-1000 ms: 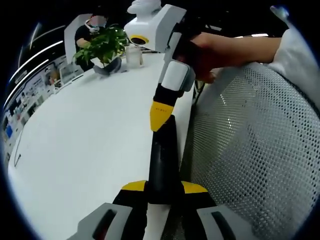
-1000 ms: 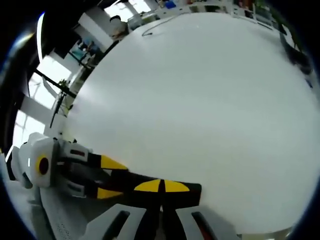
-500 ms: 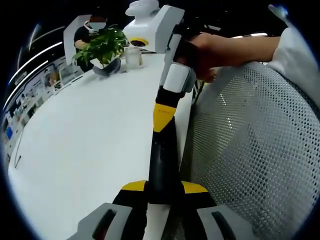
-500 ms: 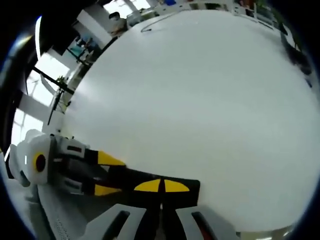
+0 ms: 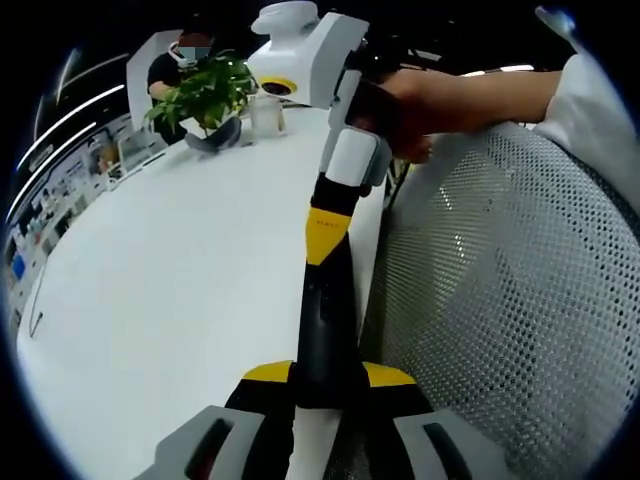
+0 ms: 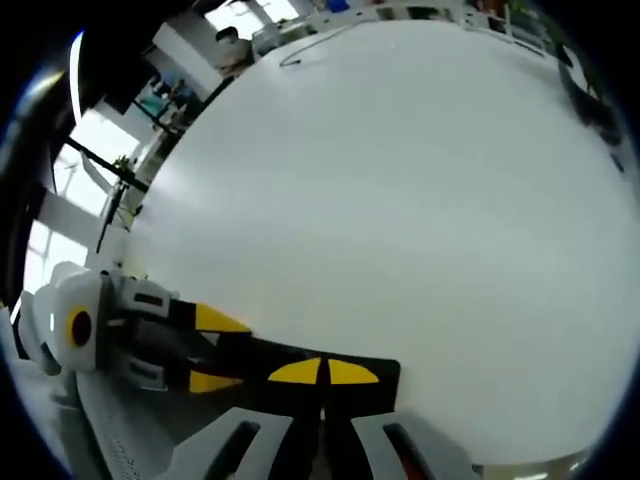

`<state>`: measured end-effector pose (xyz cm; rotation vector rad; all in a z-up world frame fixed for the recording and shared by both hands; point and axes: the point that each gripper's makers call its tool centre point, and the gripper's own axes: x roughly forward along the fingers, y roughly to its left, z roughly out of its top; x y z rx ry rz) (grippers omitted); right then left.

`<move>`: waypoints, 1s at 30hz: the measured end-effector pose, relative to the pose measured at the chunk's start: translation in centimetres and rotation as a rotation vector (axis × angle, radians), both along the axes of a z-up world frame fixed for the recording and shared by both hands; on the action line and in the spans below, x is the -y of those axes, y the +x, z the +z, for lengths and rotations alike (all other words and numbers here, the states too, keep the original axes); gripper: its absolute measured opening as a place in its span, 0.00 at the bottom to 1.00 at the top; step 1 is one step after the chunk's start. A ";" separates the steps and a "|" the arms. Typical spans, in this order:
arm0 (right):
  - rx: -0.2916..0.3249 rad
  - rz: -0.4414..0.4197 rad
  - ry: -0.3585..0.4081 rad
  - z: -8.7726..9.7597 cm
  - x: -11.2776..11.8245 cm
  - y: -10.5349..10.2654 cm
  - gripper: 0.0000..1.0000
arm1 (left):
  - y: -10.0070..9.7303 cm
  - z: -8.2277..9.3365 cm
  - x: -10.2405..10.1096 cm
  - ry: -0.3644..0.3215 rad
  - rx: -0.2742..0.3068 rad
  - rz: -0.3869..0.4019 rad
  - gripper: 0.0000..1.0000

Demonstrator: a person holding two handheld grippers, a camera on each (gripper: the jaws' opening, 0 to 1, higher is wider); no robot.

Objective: Press the specified remote control buttons in sequence, fully releasing each button before pressing the next.

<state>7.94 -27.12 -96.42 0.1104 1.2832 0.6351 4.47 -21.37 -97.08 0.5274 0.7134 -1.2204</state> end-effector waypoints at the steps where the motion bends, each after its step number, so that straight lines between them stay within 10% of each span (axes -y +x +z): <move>1: 0.000 0.000 0.001 0.0 0.0 0.0 0.00 | 0.0 0.0 0.0 0.000 0.000 0.000 0.24; 30: -0.103 -0.004 0.042 0.3 -0.7 -1.1 0.00 | 0.1 -0.1 0.0 0.003 0.003 0.002 0.24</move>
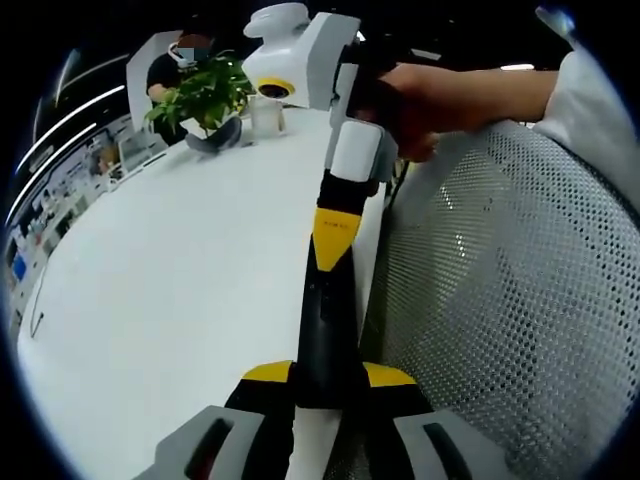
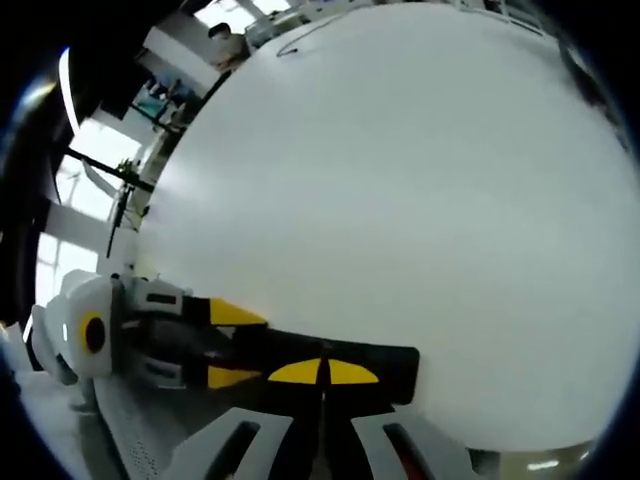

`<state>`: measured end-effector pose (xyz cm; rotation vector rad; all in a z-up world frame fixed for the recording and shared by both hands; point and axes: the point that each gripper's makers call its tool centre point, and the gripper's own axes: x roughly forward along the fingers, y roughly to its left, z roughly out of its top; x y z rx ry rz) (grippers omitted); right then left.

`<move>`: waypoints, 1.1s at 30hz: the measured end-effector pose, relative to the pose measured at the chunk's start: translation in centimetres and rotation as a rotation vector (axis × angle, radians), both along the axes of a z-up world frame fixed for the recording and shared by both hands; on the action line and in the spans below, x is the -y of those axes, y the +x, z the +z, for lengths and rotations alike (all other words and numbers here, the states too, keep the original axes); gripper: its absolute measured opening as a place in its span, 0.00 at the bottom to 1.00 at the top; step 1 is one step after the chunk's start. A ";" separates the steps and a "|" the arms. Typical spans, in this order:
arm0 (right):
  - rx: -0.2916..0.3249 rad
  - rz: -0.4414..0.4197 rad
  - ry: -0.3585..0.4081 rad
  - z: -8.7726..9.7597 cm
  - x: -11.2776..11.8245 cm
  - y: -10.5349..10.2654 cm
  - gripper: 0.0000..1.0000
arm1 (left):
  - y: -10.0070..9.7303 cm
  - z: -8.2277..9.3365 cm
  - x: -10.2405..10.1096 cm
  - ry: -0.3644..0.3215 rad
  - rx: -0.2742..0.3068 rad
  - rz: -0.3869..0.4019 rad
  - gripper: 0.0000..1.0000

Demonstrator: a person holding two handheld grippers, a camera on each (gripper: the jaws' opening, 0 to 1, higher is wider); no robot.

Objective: Press the specified remote control buttons in sequence, fully releasing each button before pressing the next.

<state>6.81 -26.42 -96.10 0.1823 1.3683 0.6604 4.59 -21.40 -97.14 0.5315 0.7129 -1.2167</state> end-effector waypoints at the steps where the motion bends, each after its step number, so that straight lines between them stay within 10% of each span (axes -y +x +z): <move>1: -0.003 0.000 0.001 0.0 0.0 0.0 0.00 | 0.0 0.0 0.0 0.000 0.000 0.000 0.24; 33: -0.015 0.005 -0.017 -0.3 0.3 -0.2 0.00 | 0.0 0.0 0.0 0.000 0.000 -0.003 0.24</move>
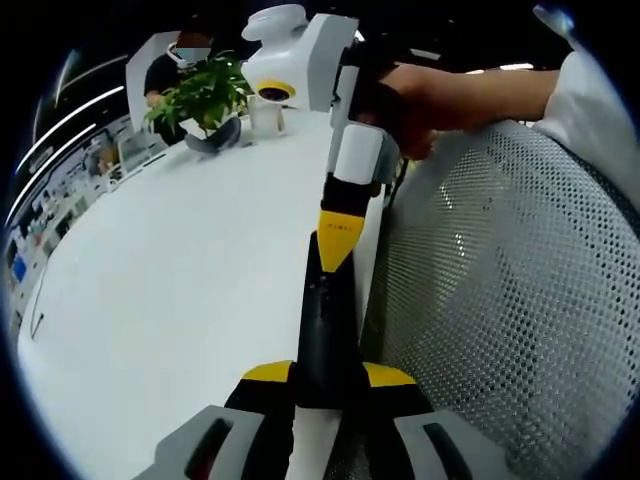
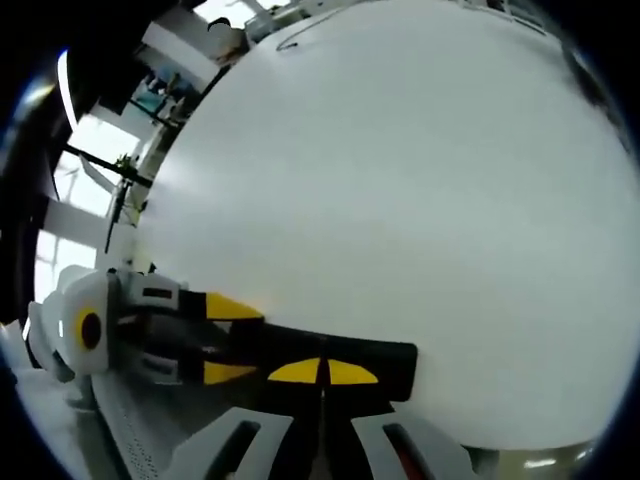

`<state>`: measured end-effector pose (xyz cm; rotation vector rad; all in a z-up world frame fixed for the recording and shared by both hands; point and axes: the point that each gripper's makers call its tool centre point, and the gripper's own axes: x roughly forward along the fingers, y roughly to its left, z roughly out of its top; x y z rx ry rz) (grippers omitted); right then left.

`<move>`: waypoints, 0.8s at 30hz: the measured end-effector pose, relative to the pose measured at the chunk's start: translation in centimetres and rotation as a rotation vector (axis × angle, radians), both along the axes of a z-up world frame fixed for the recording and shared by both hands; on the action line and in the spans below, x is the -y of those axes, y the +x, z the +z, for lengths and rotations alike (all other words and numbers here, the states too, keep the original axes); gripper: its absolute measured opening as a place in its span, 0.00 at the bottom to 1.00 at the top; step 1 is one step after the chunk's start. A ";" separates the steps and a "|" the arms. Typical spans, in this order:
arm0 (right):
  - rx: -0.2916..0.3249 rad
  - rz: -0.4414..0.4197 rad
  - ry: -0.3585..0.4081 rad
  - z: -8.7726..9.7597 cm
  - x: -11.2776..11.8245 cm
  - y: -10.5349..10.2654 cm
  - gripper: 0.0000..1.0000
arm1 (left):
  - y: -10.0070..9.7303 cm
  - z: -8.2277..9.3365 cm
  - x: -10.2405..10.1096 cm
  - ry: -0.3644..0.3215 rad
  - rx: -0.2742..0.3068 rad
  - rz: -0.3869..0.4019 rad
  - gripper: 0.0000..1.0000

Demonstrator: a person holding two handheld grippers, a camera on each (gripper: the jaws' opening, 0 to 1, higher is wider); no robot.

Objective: Press the specified remote control buttons in sequence, fully releasing each button before pressing the next.

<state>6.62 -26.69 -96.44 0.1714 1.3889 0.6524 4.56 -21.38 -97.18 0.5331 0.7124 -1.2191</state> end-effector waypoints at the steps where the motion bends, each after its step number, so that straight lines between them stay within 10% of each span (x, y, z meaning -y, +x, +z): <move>1: -0.004 -0.005 0.000 0.0 0.0 0.0 0.00 | 0.0 0.0 0.0 0.000 0.000 0.000 0.24; 24: -0.055 -0.054 0.032 0.2 0.0 -0.2 0.00 | 0.0 0.1 0.0 0.004 0.006 -0.005 0.24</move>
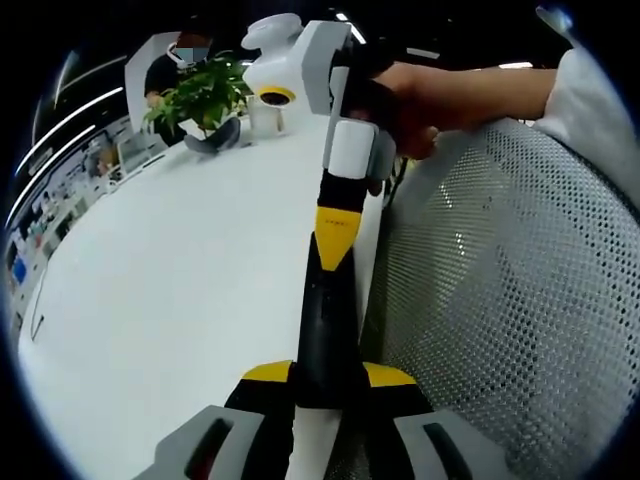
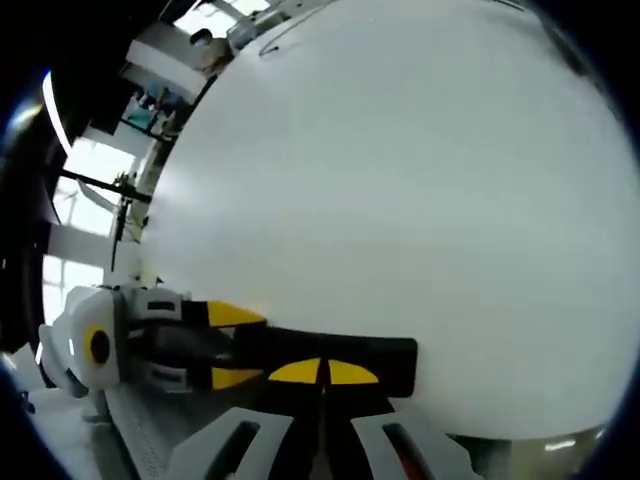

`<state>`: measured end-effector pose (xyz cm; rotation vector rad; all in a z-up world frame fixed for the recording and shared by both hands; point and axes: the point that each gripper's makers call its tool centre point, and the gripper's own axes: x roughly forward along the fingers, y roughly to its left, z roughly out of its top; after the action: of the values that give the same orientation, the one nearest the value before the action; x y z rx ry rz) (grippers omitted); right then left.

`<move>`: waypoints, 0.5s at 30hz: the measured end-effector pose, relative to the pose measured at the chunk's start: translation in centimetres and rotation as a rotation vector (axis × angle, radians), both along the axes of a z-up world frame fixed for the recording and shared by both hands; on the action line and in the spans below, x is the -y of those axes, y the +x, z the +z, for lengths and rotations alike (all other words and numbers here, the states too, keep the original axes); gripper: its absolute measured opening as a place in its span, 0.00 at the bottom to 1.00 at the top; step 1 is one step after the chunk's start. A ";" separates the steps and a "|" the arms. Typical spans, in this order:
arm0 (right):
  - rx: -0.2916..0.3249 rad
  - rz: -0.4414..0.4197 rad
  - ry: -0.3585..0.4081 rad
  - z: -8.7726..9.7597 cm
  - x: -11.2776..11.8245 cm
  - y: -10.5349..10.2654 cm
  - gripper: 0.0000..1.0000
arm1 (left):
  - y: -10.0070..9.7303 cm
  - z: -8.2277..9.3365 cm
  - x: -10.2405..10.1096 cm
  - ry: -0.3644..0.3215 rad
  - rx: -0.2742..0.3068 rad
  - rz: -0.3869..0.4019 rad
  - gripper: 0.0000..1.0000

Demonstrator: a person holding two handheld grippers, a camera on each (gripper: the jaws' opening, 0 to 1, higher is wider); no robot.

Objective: Press the specified remote control buttons in sequence, fully releasing each button before pressing the next.

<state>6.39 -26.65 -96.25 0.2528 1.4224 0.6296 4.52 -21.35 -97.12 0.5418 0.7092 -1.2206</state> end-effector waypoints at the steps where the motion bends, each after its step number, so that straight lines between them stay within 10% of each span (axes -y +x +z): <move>1: -0.001 0.001 -0.001 0.0 0.0 0.0 0.00 | 0.0 0.0 0.0 0.001 0.002 -0.002 0.24; 15: -0.061 0.011 -0.029 -0.1 0.4 -1.1 0.00 | 0.0 -0.1 0.0 0.004 0.006 -0.010 0.24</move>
<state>5.26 -27.07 -96.33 0.2427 1.4915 0.6141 4.54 -21.38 -97.19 0.5524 0.7046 -1.2263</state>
